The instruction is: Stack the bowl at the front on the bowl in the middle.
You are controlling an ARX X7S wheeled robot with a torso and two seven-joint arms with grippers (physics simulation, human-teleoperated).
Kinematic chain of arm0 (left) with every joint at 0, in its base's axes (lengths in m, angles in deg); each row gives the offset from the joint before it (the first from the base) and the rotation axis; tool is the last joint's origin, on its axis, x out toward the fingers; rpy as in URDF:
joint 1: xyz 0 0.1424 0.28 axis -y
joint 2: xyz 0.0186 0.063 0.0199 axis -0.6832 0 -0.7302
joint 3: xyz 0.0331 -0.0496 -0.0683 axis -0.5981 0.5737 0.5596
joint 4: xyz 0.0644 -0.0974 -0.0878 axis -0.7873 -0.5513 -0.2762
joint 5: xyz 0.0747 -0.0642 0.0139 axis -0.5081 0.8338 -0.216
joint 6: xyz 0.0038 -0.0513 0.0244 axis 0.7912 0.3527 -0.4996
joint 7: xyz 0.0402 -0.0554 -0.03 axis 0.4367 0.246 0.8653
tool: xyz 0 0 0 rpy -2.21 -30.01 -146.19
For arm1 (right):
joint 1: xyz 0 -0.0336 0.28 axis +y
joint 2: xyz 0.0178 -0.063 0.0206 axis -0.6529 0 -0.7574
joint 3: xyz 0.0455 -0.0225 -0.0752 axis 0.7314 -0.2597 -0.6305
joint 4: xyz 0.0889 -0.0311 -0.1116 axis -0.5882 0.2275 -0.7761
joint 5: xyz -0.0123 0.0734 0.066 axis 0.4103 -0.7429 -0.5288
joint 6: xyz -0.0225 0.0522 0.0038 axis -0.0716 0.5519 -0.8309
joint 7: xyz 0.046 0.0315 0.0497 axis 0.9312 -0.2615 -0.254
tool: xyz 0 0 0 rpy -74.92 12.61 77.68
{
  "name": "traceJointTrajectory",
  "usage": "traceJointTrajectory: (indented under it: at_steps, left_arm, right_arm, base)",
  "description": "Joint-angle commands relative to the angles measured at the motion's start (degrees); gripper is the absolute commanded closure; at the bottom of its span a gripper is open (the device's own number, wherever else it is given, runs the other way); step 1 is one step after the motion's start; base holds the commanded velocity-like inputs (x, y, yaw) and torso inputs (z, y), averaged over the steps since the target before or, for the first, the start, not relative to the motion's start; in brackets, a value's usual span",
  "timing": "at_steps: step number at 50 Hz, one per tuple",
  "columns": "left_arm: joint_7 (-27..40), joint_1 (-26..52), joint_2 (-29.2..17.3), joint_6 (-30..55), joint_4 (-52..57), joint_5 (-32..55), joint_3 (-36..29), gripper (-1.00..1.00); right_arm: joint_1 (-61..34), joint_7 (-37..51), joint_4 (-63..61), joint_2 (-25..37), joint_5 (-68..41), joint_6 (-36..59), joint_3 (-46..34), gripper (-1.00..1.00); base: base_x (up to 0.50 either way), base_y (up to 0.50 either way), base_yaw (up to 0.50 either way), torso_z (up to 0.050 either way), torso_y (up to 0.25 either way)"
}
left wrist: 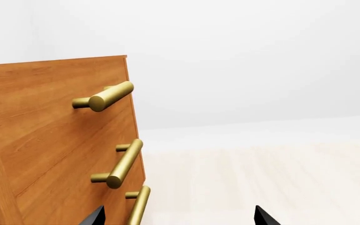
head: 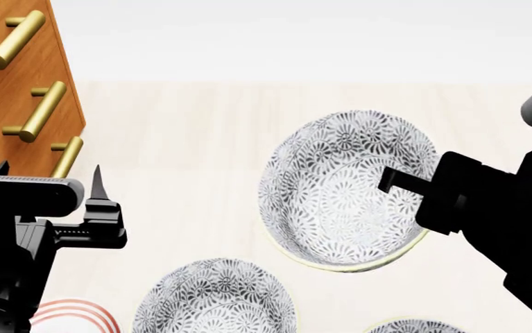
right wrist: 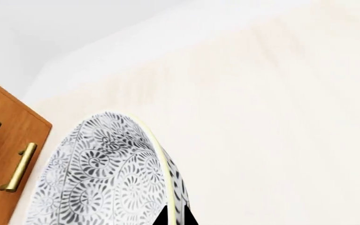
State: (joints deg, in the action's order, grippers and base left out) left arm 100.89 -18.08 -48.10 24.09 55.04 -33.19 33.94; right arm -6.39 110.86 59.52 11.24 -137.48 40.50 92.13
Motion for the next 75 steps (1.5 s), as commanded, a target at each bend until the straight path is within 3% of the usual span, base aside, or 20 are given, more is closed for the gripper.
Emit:
traceJointTrajectory:
  at_steps: [1,14,29,40,60,75]
  left_arm:
    - [0.13,0.19,-0.25,0.56,0.32,0.55,0.00,-1.00]
    - [0.39,0.70,-0.30,1.19,0.43,1.56,0.66,-1.00]
    - [0.85,1.12,-0.28,2.06,1.55,2.90,1.53,-1.00]
    - [1.00,1.25,-0.47,2.20,1.83,3.27,1.43,-1.00]
    - [1.16,0.76,-0.70,1.54,0.86,3.41,0.70,-1.00]
    - [1.17,0.75,-0.94,1.00,-0.23,3.43,0.19,-1.00]
  right_arm:
    - [-0.30,7.93,-2.65,2.99,-16.27,-3.92,-1.50,1.00]
    - [1.96,5.92,-2.92,2.22,-23.10,-5.52,-3.64,1.00]
    - [5.14,-2.05,-1.86,-1.85,-15.92,-2.05,-4.02,1.00]
    - [6.82,-11.01,-1.09,-5.38,-6.65,0.63,-5.77,1.00]
    - [11.08,-40.81,4.42,-6.09,18.29,-5.10,-14.22,1.00]
    - [11.26,-49.71,9.47,-5.80,25.78,-9.66,-20.38,1.00]
  base:
    - [0.00,0.00,0.00,0.000,0.000]
    - [0.00,0.00,0.00,0.000,0.000]
    - [0.00,0.00,0.00,0.000,0.001]
    - [0.00,0.00,0.00,0.000,0.000]
    - [0.00,0.00,0.00,0.000,0.001]
    - [0.00,0.00,0.00,0.000,0.000]
